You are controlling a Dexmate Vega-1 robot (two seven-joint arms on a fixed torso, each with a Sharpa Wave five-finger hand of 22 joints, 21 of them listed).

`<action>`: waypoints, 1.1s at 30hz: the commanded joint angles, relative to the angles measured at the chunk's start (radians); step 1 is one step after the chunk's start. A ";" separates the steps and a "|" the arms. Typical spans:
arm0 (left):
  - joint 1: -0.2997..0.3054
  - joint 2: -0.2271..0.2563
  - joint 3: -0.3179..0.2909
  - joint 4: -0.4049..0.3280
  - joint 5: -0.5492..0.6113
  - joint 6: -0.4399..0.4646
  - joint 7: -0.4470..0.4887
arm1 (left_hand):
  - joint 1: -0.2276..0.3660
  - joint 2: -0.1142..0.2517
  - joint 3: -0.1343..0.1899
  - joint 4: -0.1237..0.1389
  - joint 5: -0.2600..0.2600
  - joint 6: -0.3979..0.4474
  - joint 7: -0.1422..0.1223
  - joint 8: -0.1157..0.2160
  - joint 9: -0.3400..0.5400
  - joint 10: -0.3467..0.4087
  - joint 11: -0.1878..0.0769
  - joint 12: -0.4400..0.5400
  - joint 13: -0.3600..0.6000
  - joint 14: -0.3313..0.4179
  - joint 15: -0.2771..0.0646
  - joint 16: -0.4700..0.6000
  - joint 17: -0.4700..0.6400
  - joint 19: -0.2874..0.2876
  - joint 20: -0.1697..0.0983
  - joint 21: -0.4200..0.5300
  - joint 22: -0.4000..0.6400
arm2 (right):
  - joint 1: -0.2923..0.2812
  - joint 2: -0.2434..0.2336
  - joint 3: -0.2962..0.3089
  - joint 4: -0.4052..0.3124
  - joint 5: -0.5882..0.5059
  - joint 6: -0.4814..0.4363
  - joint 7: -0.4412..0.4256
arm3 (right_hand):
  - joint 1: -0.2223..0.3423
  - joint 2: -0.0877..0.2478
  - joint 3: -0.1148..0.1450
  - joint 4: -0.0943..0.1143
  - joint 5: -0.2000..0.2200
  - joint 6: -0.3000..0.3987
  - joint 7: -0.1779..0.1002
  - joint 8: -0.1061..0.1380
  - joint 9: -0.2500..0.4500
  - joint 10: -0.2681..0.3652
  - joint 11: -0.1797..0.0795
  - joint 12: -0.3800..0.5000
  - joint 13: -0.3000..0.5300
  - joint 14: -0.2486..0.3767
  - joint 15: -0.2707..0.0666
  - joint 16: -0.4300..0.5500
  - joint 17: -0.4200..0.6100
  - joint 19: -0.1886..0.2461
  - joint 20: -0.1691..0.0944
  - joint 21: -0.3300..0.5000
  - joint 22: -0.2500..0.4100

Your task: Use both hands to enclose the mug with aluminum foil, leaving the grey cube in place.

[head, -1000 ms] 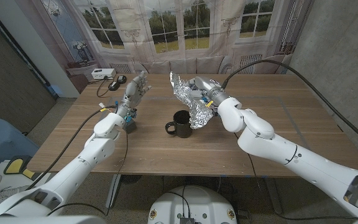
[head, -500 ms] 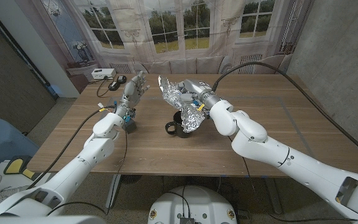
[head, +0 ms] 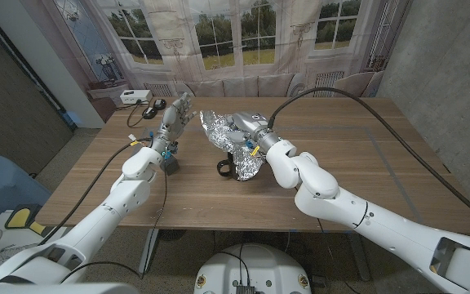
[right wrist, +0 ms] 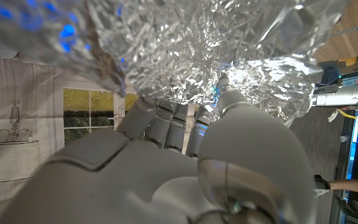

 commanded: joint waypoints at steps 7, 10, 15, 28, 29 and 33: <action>0.009 0.008 0.003 -0.023 0.005 0.015 0.011 | -0.007 0.000 -0.002 0.003 0.008 -0.004 -0.003 0.002 0.003 -0.003 0.004 0.000 0.002 -0.025 0.003 0.000 0.004 0.006 0.004 0.000 0.003 | -0.036 0.039 -0.014 0.050 -0.131 0.013 0.050 | 0.004 0.000 -0.005 -0.001 -0.003 0.013 -0.004 -0.008 0.001 -0.002 -0.005 -0.007 0.003 -0.010 -0.086 -0.006 0.003 -0.014 -0.003 0.006 0.002; 0.014 0.010 0.003 -0.031 0.007 0.019 0.018 | -0.008 0.000 -0.002 0.003 0.008 -0.004 -0.004 0.002 0.003 -0.003 0.003 0.000 0.002 -0.024 0.003 0.000 0.004 0.005 0.004 -0.001 0.003 | -0.043 0.044 -0.008 0.056 -0.131 0.018 0.050 | 0.001 -0.004 -0.010 0.000 -0.003 0.005 -0.006 -0.014 0.002 -0.010 -0.007 -0.011 0.004 -0.020 -0.088 -0.011 0.004 -0.031 0.004 0.001 0.001; 0.020 0.014 0.002 -0.042 0.011 0.021 0.028 | -0.008 0.000 -0.003 0.003 0.008 -0.004 -0.004 0.002 0.003 -0.003 0.003 0.000 0.002 -0.025 0.003 0.000 0.004 0.006 0.004 -0.001 0.003 | -0.051 0.054 0.003 0.075 -0.119 0.020 0.058 | -0.025 -0.013 -0.029 0.014 -0.004 -0.031 -0.014 -0.037 0.003 -0.045 -0.016 -0.031 0.002 -0.053 -0.070 -0.027 0.007 -0.077 0.034 -0.011 -0.002; 0.000 0.005 0.014 -0.031 0.017 0.028 0.023 | -0.008 0.002 -0.002 0.003 0.009 -0.006 -0.003 0.001 0.002 -0.004 0.003 -0.001 0.002 -0.025 0.003 0.000 0.004 0.006 0.004 -0.001 0.003 | -0.072 0.064 0.025 0.086 -0.058 0.006 0.070 | -0.138 0.001 -0.074 0.077 -0.002 -0.096 -0.004 -0.066 0.008 -0.085 -0.015 -0.067 -0.004 -0.101 -0.035 -0.056 0.008 -0.172 0.117 -0.048 -0.013; -0.001 0.004 0.015 -0.029 0.018 0.029 0.022 | -0.008 0.002 -0.002 0.003 0.009 -0.006 -0.003 0.001 0.002 -0.003 0.004 0.000 0.002 -0.025 0.003 0.000 0.004 0.006 0.004 -0.001 0.003 | -0.073 0.065 0.026 0.085 -0.050 0.001 0.076 | -0.177 0.026 -0.081 0.104 -0.001 -0.107 -0.006 -0.067 0.009 -0.088 -0.019 -0.075 -0.005 -0.117 -0.030 -0.067 0.008 -0.222 0.154 -0.070 -0.015; -0.006 0.004 0.018 -0.027 0.020 0.032 0.021 | -0.007 0.003 -0.002 0.003 0.009 -0.006 -0.002 0.001 0.003 -0.004 0.003 -0.001 0.002 -0.024 0.003 0.000 0.004 0.006 0.004 -0.001 0.003 | -0.080 0.062 0.048 0.081 0.018 -0.002 0.097 | -0.315 0.085 -0.101 0.200 -0.002 -0.166 -0.022 -0.075 0.010 -0.133 -0.018 -0.117 -0.010 -0.192 0.007 -0.110 0.004 -0.351 0.228 -0.137 -0.018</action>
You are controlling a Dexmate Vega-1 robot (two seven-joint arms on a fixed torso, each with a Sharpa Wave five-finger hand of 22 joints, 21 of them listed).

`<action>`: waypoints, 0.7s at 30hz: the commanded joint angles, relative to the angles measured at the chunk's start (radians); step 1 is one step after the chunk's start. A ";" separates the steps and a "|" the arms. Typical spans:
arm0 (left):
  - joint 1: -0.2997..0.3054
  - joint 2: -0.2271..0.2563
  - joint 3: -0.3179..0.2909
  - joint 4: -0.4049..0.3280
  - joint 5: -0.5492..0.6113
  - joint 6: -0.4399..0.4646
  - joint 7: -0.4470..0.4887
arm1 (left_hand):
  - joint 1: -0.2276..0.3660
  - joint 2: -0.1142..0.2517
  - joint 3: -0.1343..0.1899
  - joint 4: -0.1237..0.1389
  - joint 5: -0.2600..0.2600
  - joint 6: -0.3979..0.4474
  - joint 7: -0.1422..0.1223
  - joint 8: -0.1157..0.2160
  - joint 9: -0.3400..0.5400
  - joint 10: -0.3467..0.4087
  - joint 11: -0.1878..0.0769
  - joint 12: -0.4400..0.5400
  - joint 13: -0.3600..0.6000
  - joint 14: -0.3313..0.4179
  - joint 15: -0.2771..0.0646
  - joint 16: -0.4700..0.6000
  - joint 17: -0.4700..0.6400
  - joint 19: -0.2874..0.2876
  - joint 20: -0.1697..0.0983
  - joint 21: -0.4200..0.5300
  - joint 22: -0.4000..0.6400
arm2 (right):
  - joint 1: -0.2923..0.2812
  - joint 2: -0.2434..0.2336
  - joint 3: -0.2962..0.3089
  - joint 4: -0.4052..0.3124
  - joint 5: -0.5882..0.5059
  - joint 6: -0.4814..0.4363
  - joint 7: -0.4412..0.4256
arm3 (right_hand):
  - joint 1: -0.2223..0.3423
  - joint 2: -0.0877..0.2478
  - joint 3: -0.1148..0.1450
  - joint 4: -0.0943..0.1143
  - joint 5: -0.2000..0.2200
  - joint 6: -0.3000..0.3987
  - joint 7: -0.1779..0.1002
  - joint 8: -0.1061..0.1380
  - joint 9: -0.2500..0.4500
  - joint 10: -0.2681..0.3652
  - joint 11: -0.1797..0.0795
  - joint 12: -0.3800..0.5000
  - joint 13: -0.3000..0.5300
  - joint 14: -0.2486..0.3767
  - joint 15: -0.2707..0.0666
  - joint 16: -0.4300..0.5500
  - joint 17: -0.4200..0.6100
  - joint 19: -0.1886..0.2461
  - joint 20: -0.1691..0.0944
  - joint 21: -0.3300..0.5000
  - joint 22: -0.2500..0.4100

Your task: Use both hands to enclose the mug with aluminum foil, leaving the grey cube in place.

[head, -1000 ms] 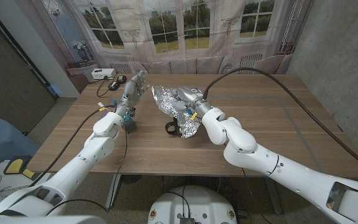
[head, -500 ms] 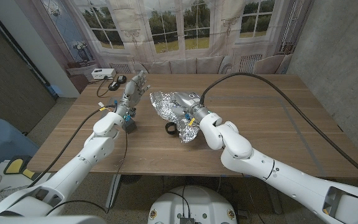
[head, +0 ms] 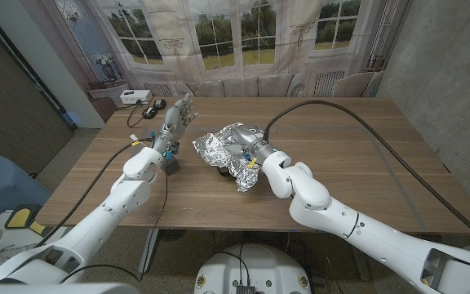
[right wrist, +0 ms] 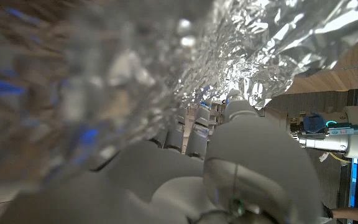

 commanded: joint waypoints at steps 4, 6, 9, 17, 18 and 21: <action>-0.023 -0.008 0.014 0.011 0.007 0.010 -0.003 | -0.007 0.004 -0.001 0.002 0.009 -0.006 -0.002 0.001 0.003 -0.004 0.003 -0.001 0.002 -0.024 0.003 0.000 0.004 0.006 0.004 -0.001 0.003 | -0.024 -0.003 0.033 -0.001 0.143 -0.037 0.041 | -0.192 0.067 0.005 0.150 0.005 -0.094 -0.019 -0.012 0.001 -0.080 0.009 -0.067 -0.006 -0.119 0.023 -0.061 0.000 -0.220 0.068 -0.115 -0.001; -0.024 -0.008 0.014 0.010 0.007 0.011 -0.003 | -0.006 0.005 -0.001 0.002 0.009 -0.006 -0.002 0.001 0.003 -0.005 0.002 -0.001 0.002 -0.024 0.003 0.000 0.003 0.006 0.004 -0.001 0.003 | -0.028 -0.010 0.035 -0.001 0.161 -0.038 0.038 | -0.248 0.066 0.018 0.185 0.010 -0.123 -0.036 -0.013 -0.001 -0.104 0.002 -0.085 -0.008 -0.163 0.028 -0.082 0.002 -0.298 0.057 -0.156 -0.001; -0.027 -0.007 0.014 0.011 0.008 0.012 -0.005 | -0.006 0.005 0.000 0.002 0.009 -0.007 -0.001 0.001 0.003 -0.004 0.002 -0.001 0.002 -0.023 0.003 0.000 0.003 0.006 0.004 -0.001 0.003 | -0.034 -0.026 0.031 0.000 0.173 -0.043 0.030 | -0.313 0.063 0.030 0.197 0.016 -0.156 -0.047 -0.013 -0.003 -0.143 -0.004 -0.105 -0.011 -0.224 0.035 -0.109 0.004 -0.387 0.059 -0.202 0.000; -0.038 -0.007 0.019 0.018 0.010 0.020 -0.012 | -0.004 0.008 0.001 0.001 0.009 -0.007 -0.001 0.001 0.003 -0.006 0.001 -0.001 0.002 -0.022 0.003 0.000 0.003 0.008 0.004 -0.001 0.003 | -0.094 -0.066 0.011 0.006 0.132 -0.023 -0.105 | -0.416 0.011 0.043 0.150 0.029 -0.404 -0.116 -0.027 -0.014 -0.422 -0.094 -0.145 -0.033 -0.496 0.010 -0.202 -0.038 -0.633 -0.003 -0.292 -0.005; -0.041 -0.007 0.020 0.020 0.008 0.021 -0.018 | -0.004 0.008 0.001 0.001 0.009 -0.008 -0.001 0.001 0.003 -0.005 0.001 -0.001 0.002 -0.022 0.003 0.000 0.003 0.008 0.004 -0.001 0.003 | -0.098 -0.066 0.012 0.009 0.132 -0.019 -0.115 | -0.413 0.001 0.041 0.142 0.029 -0.425 -0.120 -0.026 -0.015 -0.451 -0.100 -0.145 -0.035 -0.526 0.008 -0.204 -0.045 -0.653 -0.016 -0.294 -0.006; -0.049 -0.010 0.024 0.028 0.009 0.022 -0.025 | -0.003 0.009 0.002 0.000 0.009 -0.009 -0.001 0.000 0.003 -0.006 0.002 -0.002 0.002 -0.022 0.002 0.000 0.003 0.009 0.004 -0.001 0.003 | -0.108 -0.067 0.026 0.016 0.166 0.002 -0.128 | -0.411 -0.012 0.039 0.127 0.029 -0.499 -0.136 -0.030 -0.015 -0.543 -0.126 -0.149 -0.041 -0.570 0.017 -0.198 -0.059 -0.663 -0.021 -0.286 -0.006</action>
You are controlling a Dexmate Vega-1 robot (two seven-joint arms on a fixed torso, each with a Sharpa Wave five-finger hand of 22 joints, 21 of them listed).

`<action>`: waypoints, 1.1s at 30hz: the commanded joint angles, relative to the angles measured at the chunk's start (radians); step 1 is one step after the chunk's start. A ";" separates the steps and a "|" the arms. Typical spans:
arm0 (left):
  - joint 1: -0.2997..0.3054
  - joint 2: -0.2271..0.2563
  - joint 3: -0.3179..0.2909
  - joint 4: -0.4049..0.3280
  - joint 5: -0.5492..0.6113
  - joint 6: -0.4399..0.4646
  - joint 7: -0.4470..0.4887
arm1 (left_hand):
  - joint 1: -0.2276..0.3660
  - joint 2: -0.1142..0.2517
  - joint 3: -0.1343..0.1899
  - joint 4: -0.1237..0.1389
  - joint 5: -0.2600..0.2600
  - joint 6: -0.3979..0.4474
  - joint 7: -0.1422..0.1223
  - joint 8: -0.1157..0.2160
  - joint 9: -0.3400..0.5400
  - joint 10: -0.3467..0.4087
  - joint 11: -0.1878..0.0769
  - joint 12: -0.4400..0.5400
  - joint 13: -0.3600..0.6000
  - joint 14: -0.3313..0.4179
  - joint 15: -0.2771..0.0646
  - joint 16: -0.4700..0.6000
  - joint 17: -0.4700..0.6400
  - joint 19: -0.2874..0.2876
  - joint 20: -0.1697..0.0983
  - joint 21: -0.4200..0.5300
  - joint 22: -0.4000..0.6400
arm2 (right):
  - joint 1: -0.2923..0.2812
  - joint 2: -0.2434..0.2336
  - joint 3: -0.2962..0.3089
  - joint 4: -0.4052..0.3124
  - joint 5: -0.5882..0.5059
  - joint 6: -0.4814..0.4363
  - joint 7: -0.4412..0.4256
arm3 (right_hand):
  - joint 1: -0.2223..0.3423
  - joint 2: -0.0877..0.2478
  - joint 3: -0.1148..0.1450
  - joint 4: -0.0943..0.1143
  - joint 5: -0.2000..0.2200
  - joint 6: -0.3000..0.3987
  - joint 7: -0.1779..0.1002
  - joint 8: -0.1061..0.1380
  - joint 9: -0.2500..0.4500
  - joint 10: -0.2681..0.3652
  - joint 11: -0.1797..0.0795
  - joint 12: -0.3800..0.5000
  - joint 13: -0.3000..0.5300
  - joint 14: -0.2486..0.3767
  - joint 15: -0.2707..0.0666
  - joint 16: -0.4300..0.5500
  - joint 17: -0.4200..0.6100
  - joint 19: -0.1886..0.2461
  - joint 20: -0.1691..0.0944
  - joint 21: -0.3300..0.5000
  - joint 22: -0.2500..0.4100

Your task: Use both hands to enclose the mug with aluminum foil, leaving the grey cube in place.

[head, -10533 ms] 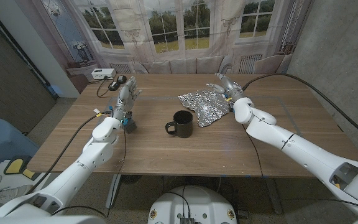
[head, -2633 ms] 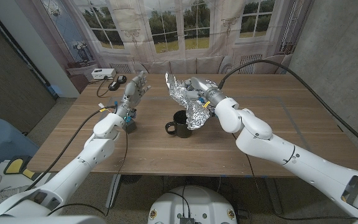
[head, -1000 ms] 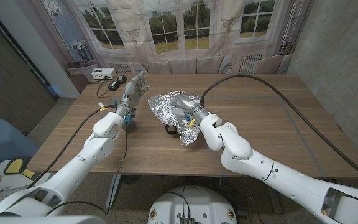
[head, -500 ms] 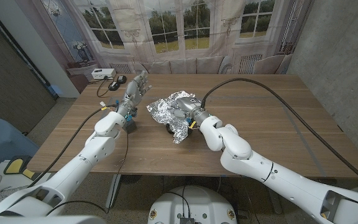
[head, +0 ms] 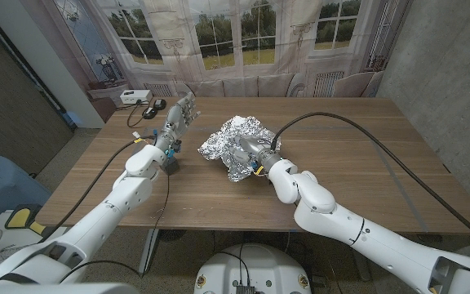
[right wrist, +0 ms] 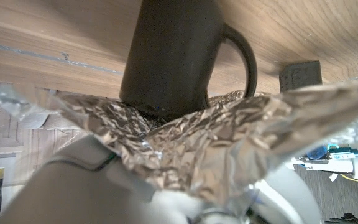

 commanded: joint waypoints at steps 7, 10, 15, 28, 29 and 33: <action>-0.030 -0.004 0.013 0.019 0.005 0.010 -0.022 | -0.002 0.009 0.003 -0.001 0.004 -0.009 -0.003 0.001 0.003 -0.003 0.002 0.000 0.002 -0.021 0.003 0.000 0.003 0.010 0.004 -0.001 0.003 | -0.082 -0.051 0.038 0.036 0.086 0.126 -0.201 | 0.023 -0.022 0.010 -0.041 0.011 -0.080 0.008 0.015 0.001 -0.056 -0.003 0.024 -0.009 0.004 -0.009 0.030 -0.033 0.063 -0.002 0.034 0.003; -0.035 -0.006 0.016 0.022 0.005 0.011 -0.026 | -0.001 0.009 0.003 -0.001 0.004 -0.009 -0.003 0.001 0.003 -0.002 0.002 0.000 0.002 -0.020 0.002 0.000 0.003 0.010 0.004 0.000 0.003 | -0.085 -0.058 0.042 0.038 0.093 0.143 -0.211 | 0.044 -0.022 0.019 -0.060 0.009 -0.070 0.016 0.019 0.001 -0.043 0.000 0.027 -0.010 0.037 -0.010 0.039 -0.043 0.101 0.004 0.044 0.003; -0.044 -0.010 0.022 0.028 0.010 0.010 -0.032 | -0.001 0.009 0.003 -0.002 0.003 -0.010 -0.004 0.001 0.003 -0.002 0.002 0.000 0.002 -0.017 0.001 0.001 0.003 0.011 0.004 0.000 0.003 | -0.066 -0.074 0.038 0.033 0.097 0.169 -0.175 | 0.062 -0.022 0.026 -0.076 0.008 -0.067 0.013 0.020 0.001 -0.047 -0.016 0.024 -0.011 0.030 -0.011 0.032 -0.050 0.092 0.001 0.036 0.003; -0.045 -0.004 0.032 0.013 0.017 0.023 -0.037 | 0.001 0.009 0.004 -0.004 0.003 -0.012 -0.005 0.000 0.003 -0.002 0.001 0.000 0.002 -0.016 0.002 0.001 0.002 0.011 0.004 -0.001 0.003 | -0.040 -0.100 0.060 0.026 0.133 0.232 -0.115 | 0.017 -0.136 -0.048 -0.105 -0.004 -0.185 -0.042 0.001 -0.001 -0.164 -0.021 0.004 -0.015 -0.121 0.031 0.004 -0.062 -0.134 0.064 -0.014 0.002; -0.045 -0.002 0.033 0.010 0.021 0.025 -0.036 | 0.001 0.009 0.004 -0.005 0.003 -0.012 -0.005 0.000 0.003 -0.002 0.002 0.000 0.002 -0.016 0.002 0.001 0.002 0.011 0.004 -0.001 0.003 | -0.040 -0.101 0.062 0.025 0.135 0.235 -0.114 | 0.016 -0.137 -0.049 -0.106 -0.002 -0.204 -0.039 -0.003 0.000 -0.169 -0.020 0.005 -0.015 -0.128 0.033 0.004 -0.062 -0.139 0.065 -0.011 0.002; -0.036 0.027 0.043 -0.030 0.088 0.028 0.020 | 0.009 0.008 0.006 -0.012 0.002 -0.018 -0.007 -0.001 0.003 -0.003 0.000 0.000 0.002 -0.009 -0.002 0.003 0.002 0.006 0.004 -0.003 0.002 | -0.055 -0.101 0.083 0.029 0.163 0.271 -0.147 | 0.019 -0.136 -0.049 -0.109 0.000 -0.209 -0.037 0.000 0.000 -0.171 -0.019 0.007 -0.015 -0.127 0.037 0.008 -0.064 -0.132 0.077 -0.004 0.002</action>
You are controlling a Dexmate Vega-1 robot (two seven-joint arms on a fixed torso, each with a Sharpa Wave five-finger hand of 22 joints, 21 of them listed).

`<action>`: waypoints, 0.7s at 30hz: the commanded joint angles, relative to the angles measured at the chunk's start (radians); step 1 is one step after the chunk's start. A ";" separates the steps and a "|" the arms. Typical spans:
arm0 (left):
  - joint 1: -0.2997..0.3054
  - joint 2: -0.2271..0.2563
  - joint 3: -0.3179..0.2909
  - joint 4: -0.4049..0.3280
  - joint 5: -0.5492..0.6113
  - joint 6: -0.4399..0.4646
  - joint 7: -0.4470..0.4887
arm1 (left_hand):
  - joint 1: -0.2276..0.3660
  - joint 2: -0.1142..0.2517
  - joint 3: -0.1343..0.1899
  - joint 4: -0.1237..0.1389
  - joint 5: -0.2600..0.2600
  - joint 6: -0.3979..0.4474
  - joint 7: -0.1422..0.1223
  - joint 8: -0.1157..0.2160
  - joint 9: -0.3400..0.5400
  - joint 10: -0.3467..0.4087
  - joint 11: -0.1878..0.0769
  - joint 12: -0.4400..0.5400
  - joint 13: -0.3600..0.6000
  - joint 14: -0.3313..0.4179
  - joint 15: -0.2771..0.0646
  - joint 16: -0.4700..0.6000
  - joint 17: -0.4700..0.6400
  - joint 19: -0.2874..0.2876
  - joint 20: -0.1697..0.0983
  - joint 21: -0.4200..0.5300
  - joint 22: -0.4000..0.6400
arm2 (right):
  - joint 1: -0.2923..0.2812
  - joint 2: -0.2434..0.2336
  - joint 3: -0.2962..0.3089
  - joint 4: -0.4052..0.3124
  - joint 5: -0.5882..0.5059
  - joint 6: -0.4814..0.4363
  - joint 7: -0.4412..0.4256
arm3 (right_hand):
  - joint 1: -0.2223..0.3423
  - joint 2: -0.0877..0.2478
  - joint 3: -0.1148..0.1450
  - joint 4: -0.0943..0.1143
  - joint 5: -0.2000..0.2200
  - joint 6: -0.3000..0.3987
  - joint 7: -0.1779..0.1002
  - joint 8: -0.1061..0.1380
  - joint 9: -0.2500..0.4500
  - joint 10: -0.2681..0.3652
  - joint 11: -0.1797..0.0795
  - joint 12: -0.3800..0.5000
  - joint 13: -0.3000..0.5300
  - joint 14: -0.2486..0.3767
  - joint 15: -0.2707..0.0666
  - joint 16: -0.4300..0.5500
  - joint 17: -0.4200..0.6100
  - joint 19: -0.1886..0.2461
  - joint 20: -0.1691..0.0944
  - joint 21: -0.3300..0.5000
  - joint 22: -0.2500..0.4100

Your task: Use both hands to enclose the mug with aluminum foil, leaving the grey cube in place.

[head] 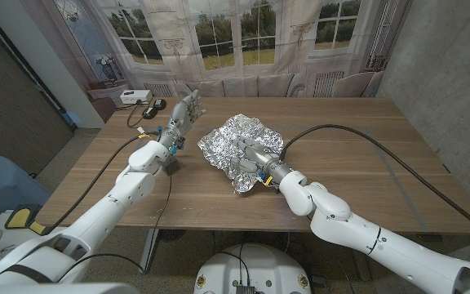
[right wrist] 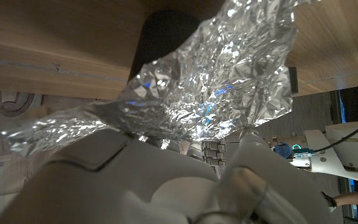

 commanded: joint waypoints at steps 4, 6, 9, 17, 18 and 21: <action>0.003 0.095 0.038 -0.103 0.193 0.014 0.102 | 0.060 -0.029 0.011 -0.073 0.001 0.004 -0.026 0.013 0.004 0.035 -0.053 0.012 0.002 0.052 -0.032 0.016 0.002 -0.005 0.001 -0.006 0.001 | -0.029 -0.016 0.059 0.002 0.074 0.132 -0.078 | 0.011 -0.007 -0.008 -0.009 0.010 -0.003 0.005 0.010 0.000 0.006 0.002 0.010 -0.001 0.019 0.006 0.013 -0.002 0.028 0.029 0.026 0.002; 0.003 0.120 0.044 -0.135 0.246 0.022 0.130 | 0.091 -0.045 0.014 -0.109 0.001 0.065 -0.038 0.029 0.005 0.105 -0.092 0.035 0.005 0.114 -0.060 0.026 0.003 0.023 -0.014 0.004 0.002 | -0.034 -0.019 0.066 -0.004 0.074 0.140 -0.089 | 0.016 -0.007 -0.008 -0.014 0.012 0.002 0.006 0.014 0.000 0.017 0.005 0.014 -0.001 0.036 0.006 0.020 -0.004 0.046 0.035 0.032 0.002; 0.002 0.144 0.051 -0.168 0.303 0.019 0.153 | 0.166 -0.065 0.026 -0.152 0.000 0.181 -0.041 0.046 0.007 0.234 -0.111 0.070 0.009 0.260 -0.099 0.045 0.004 0.110 -0.048 0.035 0.001 | -0.046 -0.019 0.081 -0.005 0.086 0.167 -0.118 | 0.028 -0.002 -0.004 -0.023 0.014 0.005 0.008 0.016 0.000 0.018 -0.002 0.014 -0.001 0.053 0.011 0.025 -0.007 0.068 0.058 0.039 0.002; -0.041 0.179 0.083 -0.172 0.376 -0.039 0.087 | 0.382 -0.103 0.040 -0.163 0.008 0.423 -0.030 0.082 0.012 0.450 -0.155 0.108 0.011 0.485 -0.177 0.058 0.003 0.270 -0.123 0.087 -0.003 | -0.066 -0.012 0.104 -0.006 0.092 0.194 -0.160 | 0.048 0.008 0.005 -0.037 0.016 0.008 0.011 0.018 0.000 0.021 -0.007 0.015 -0.002 0.073 0.007 0.031 -0.009 0.096 0.075 0.046 0.003; -0.050 0.180 0.088 -0.166 0.375 -0.049 0.065 | 0.406 -0.104 0.040 -0.163 0.009 0.450 -0.032 0.087 0.012 0.464 -0.153 0.108 0.011 0.498 -0.181 0.057 0.003 0.280 -0.134 0.090 -0.004 | -0.067 -0.009 0.105 -0.005 0.091 0.193 -0.164 | 0.049 0.009 0.006 -0.037 0.016 0.008 0.011 0.018 0.000 0.021 -0.007 0.015 -0.002 0.073 0.007 0.031 -0.010 0.098 0.076 0.046 0.003; -0.081 0.195 0.111 -0.166 0.381 -0.055 -0.005 | 0.520 -0.107 0.034 -0.163 0.012 0.566 -0.019 0.103 0.014 0.569 -0.179 0.122 0.009 0.574 -0.214 0.060 0.003 0.321 -0.152 0.102 -0.004 | -0.074 -0.002 0.111 0.004 0.099 0.202 -0.180 | 0.055 0.012 0.008 -0.041 0.016 0.008 0.016 0.018 0.000 0.020 -0.006 0.015 -0.002 0.074 0.006 0.031 -0.010 0.105 0.077 0.048 0.003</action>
